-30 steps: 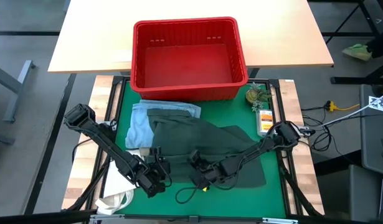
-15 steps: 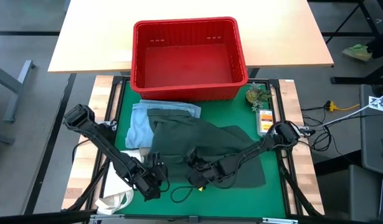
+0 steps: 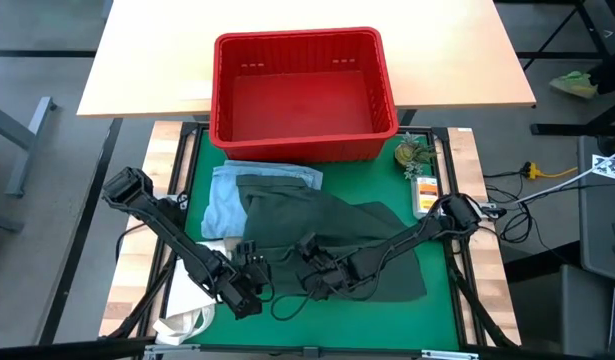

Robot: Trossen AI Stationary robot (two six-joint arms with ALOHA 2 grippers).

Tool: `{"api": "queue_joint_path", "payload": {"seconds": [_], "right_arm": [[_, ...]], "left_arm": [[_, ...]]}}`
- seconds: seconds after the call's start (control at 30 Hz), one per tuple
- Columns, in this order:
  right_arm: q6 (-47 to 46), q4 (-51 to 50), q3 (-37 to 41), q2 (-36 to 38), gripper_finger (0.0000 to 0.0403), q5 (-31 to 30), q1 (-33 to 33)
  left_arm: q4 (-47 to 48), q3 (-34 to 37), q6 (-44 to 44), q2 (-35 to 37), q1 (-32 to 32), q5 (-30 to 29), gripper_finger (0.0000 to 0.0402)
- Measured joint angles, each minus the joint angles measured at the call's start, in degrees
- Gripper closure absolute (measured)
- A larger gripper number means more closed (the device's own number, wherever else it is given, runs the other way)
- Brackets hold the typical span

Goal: Fold Laundry from Bin
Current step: Fold the green polo shirt

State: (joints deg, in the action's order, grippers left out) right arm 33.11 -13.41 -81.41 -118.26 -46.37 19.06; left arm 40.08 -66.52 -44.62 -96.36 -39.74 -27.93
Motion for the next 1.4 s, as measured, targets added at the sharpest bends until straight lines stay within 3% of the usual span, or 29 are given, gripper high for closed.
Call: {"api": "queue_joint_path", "payload": {"seconds": [0.2,0.57,0.87,1.4], "right_arm": [[-3.0,-2.7,0.0,0.0,0.0369,-2.7,0.0],[-3.3,-3.2,0.0,0.0,0.0368,-4.2,0.0],[-3.3,-3.6,0.0,0.0,0.0368,-4.2,0.0],[-2.9,-4.8,0.0,0.0,0.0368,-4.2,0.0]], "left_arm": [[0.3,0.0,0.2,0.0,1.2,3.4,0.0276],[0.2,0.0,0.2,-5.5,2.4,2.0,0.0276],[6.4,0.0,-0.2,-5.7,4.5,-5.8,0.0276],[7.5,0.0,0.2,-2.9,4.8,-6.0,0.0276]]}}
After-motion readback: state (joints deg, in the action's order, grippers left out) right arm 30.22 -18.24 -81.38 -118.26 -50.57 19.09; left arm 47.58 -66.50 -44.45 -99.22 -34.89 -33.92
